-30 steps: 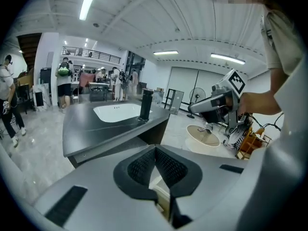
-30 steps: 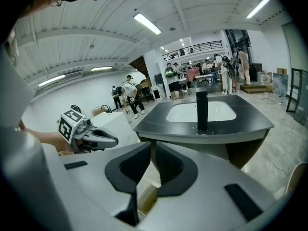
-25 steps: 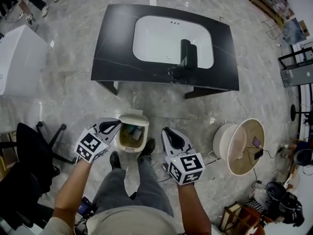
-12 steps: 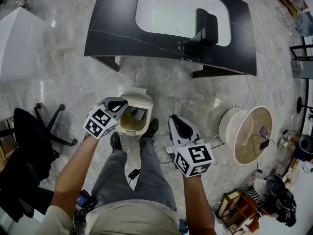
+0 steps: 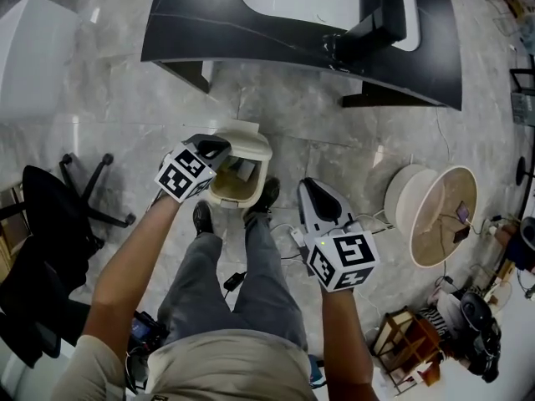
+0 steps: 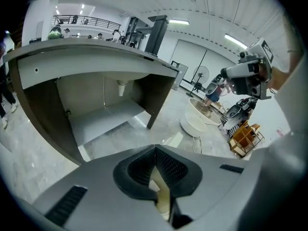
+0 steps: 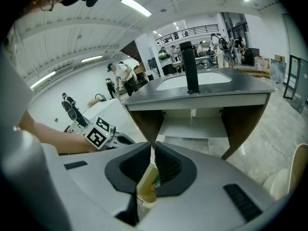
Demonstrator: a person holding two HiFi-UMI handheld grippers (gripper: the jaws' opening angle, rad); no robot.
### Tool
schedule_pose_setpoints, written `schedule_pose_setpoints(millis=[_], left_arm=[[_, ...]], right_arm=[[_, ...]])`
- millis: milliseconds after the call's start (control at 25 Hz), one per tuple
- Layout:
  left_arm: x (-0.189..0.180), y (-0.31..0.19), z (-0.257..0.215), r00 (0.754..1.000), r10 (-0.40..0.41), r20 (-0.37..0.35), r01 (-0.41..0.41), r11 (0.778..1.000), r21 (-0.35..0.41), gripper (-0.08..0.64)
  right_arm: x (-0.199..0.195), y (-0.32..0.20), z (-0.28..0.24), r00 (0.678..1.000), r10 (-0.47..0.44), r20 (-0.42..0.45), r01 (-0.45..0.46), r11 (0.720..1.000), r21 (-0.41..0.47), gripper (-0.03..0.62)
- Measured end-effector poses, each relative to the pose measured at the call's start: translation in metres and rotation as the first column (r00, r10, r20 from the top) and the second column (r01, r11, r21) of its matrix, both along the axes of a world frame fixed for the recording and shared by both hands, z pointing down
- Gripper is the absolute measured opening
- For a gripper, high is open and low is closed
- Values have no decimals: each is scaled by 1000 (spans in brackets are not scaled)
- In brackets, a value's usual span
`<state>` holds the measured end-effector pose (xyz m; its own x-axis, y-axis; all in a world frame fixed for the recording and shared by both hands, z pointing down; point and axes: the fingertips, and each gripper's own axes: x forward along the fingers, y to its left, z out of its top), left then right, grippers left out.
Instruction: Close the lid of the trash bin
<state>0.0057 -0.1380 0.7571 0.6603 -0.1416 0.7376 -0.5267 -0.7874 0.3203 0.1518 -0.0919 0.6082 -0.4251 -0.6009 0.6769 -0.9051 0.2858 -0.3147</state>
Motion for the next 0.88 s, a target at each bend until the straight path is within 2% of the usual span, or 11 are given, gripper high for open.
schedule_pose_setpoints(millis=[400,880], left_arm=[[-2,6,0,999,-12,-43,11,1000,-13,15],[-12,64,14,997,22,-71,-29,995,-96,15]], right_arm=[[-10,3,13,1000,-4,3,4,1000,-22,28],[-20,9,24,1000,-1,1,1,999,-43,28]])
